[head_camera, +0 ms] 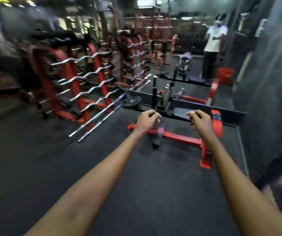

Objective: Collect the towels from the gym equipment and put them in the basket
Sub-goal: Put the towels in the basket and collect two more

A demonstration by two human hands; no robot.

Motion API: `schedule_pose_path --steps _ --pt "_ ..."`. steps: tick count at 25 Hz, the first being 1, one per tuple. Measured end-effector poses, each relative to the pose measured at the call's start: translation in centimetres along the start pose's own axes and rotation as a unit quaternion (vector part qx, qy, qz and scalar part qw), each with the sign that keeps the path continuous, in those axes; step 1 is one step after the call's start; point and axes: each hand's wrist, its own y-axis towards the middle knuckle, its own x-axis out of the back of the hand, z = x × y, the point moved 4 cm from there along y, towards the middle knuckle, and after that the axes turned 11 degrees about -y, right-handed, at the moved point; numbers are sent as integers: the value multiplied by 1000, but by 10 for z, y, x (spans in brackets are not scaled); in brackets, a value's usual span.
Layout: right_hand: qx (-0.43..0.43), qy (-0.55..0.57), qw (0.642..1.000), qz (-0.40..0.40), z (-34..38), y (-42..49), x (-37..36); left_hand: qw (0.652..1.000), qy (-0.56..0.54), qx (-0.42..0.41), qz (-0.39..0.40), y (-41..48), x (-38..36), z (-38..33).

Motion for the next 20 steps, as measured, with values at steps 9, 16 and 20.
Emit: schedule_pose_path --steps 9,16,20 --pt "30 36 976 213 60 79 -251 975 16 48 -217 38 228 43" --pt "119 48 951 283 144 183 -379 940 44 40 -335 91 357 41" --pt "140 53 935 320 173 219 -466 915 45 50 -399 106 427 61"
